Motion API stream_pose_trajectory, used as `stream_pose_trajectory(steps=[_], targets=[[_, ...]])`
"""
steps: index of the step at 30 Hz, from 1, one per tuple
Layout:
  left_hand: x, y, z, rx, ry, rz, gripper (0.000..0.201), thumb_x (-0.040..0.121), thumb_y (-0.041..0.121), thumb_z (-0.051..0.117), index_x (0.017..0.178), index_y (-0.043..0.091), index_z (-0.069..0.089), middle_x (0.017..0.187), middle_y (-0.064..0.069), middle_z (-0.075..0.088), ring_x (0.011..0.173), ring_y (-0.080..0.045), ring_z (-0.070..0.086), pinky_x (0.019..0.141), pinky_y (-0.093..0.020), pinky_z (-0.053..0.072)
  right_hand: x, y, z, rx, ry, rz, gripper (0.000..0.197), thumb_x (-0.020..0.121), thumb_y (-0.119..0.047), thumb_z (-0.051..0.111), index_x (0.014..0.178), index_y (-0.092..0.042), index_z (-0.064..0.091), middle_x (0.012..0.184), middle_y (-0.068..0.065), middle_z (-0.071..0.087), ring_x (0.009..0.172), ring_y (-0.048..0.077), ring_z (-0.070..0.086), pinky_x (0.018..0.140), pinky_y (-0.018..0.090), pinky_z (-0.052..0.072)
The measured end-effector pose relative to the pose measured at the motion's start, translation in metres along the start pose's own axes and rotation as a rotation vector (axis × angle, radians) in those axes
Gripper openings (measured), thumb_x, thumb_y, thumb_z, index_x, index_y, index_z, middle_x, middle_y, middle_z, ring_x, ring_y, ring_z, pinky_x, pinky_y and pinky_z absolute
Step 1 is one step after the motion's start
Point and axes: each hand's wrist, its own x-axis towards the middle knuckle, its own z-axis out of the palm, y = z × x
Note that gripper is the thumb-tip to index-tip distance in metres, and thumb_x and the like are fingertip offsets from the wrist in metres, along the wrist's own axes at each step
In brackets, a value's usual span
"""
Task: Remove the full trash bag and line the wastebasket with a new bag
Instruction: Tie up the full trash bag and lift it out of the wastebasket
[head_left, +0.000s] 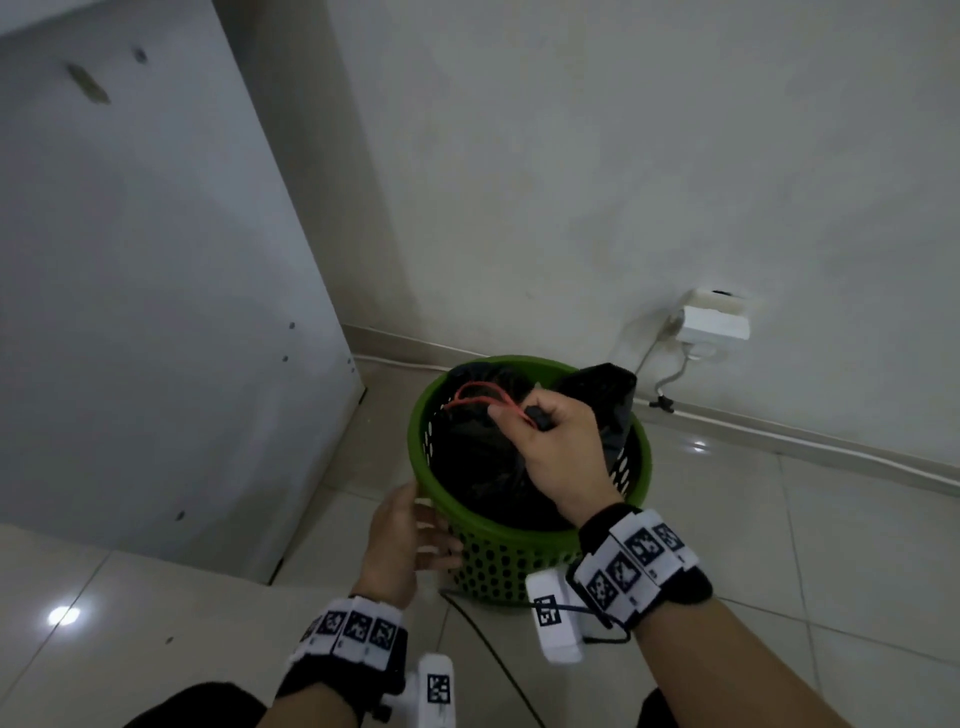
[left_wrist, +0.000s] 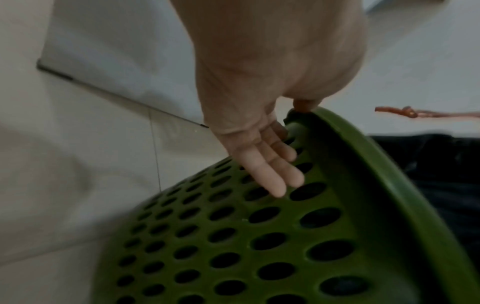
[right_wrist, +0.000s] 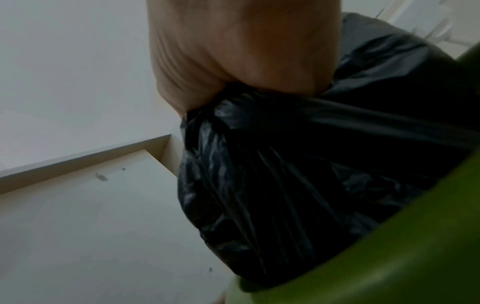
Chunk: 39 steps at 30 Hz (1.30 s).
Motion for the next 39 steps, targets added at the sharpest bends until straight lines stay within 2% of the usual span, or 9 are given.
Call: stream_pose_trajectory(steps=[2, 5, 12, 16, 20, 25, 29, 36, 39], targets=[[0.000, 0.001, 0.002, 0.002, 0.007, 0.045, 0.048, 0.094, 0.053, 0.053, 0.109, 0.008, 0.060, 0.096, -0.022, 0.068, 0.074, -0.042, 0.070, 0.059, -0.047, 0.060, -0.006, 0.003, 0.002, -0.020, -0.049, 0.036, 0.051, 0.090, -0.021, 0.072, 0.061, -0.001, 0.035, 0.056, 0.016, 0.033, 0.050, 0.013, 0.035, 0.054, 0.028, 0.032], [0.006, 0.002, 0.001, 0.012, -0.008, 0.112, 0.031, 0.099, 0.032, 0.056, 0.104, 0.002, 0.057, 0.107, -0.023, 0.070, 0.089, -0.039, 0.071, 0.060, -0.048, 0.060, -0.008, 0.001, 0.004, -0.021, -0.042, 0.069, 0.056, 0.092, -0.029, 0.069, 0.057, -0.005, 0.033, 0.054, 0.006, 0.029, 0.048, 0.013, 0.031, 0.052, 0.028, 0.027], [0.010, -0.013, -0.014, 0.022, 0.053, 0.083, 0.029, 0.097, 0.024, 0.059, 0.098, -0.005, 0.054, 0.104, -0.030, 0.068, 0.085, -0.035, 0.069, 0.060, -0.042, 0.060, 0.043, -0.068, -0.016, 0.153, 0.238, -0.017, 0.058, 0.095, -0.034, 0.062, 0.056, -0.006, 0.030, 0.058, 0.007, 0.025, 0.055, 0.017, 0.022, 0.052, 0.036, 0.019], [0.007, -0.015, -0.015, 0.010, 0.070, 0.081, 0.031, 0.099, 0.021, 0.055, 0.107, -0.009, 0.051, 0.103, -0.027, 0.070, 0.083, -0.034, 0.069, 0.055, -0.036, 0.059, 0.067, -0.117, -0.028, 0.252, 0.343, -0.113, 0.056, 0.095, -0.022, 0.064, 0.055, -0.002, 0.031, 0.062, 0.012, 0.030, 0.058, 0.021, 0.027, 0.055, 0.022, 0.034], [0.006, -0.013, -0.019, 0.027, 0.076, 0.050, 0.028, 0.101, 0.023, 0.051, 0.113, -0.003, 0.051, 0.106, -0.021, 0.069, 0.085, -0.035, 0.069, 0.055, -0.037, 0.060, 0.081, -0.158, -0.034, 0.268, 0.331, -0.127, 0.048, 0.093, -0.029, 0.065, 0.052, -0.015, 0.045, 0.059, 0.008, 0.039, 0.058, 0.019, 0.036, 0.059, 0.030, 0.034], [-0.005, 0.005, -0.019, 0.184, 0.059, -0.079, 0.028, 0.102, 0.033, 0.047, 0.109, 0.006, 0.054, 0.105, -0.021, 0.069, 0.080, -0.036, 0.072, 0.069, -0.046, 0.062, 0.091, -0.218, -0.043, 0.323, 0.316, -0.142, 0.040, 0.093, -0.027, 0.066, 0.060, -0.006, 0.062, 0.059, 0.008, 0.044, 0.056, 0.019, 0.035, 0.053, 0.029, 0.030], [-0.056, 0.043, -0.027, 0.327, 0.043, -0.177, 0.040, 0.099, 0.047, 0.044, 0.121, 0.015, 0.051, 0.114, -0.009, 0.063, 0.094, -0.027, 0.066, 0.080, -0.036, 0.054, 0.091, -0.276, -0.059, 0.345, 0.275, -0.110, 0.045, 0.095, -0.024, 0.064, 0.067, 0.010, 0.053, 0.056, 0.007, 0.040, 0.047, 0.010, 0.036, 0.048, 0.023, 0.031], [-0.232, 0.141, -0.064, 0.350, 0.026, -0.101, 0.040, 0.098, 0.044, 0.049, 0.120, 0.012, 0.060, 0.102, -0.007, 0.072, 0.080, -0.021, 0.070, 0.068, -0.031, 0.052, 0.054, -0.387, -0.088, 0.231, -0.040, 0.125, 0.040, 0.093, -0.032, 0.064, 0.062, -0.012, 0.049, 0.057, 0.006, 0.036, 0.054, 0.015, 0.032, 0.053, 0.028, 0.026], [-0.308, 0.189, -0.086, 0.291, 0.103, -0.050, 0.035, 0.100, 0.039, 0.050, 0.119, 0.012, 0.060, 0.104, -0.008, 0.072, 0.084, -0.024, 0.071, 0.072, -0.035, 0.055, 0.028, -0.435, -0.094, 0.117, -0.176, 0.196, 0.041, 0.093, -0.018, 0.065, 0.059, -0.012, 0.044, 0.052, -0.002, 0.035, 0.051, 0.008, 0.031, 0.050, 0.023, 0.026]])
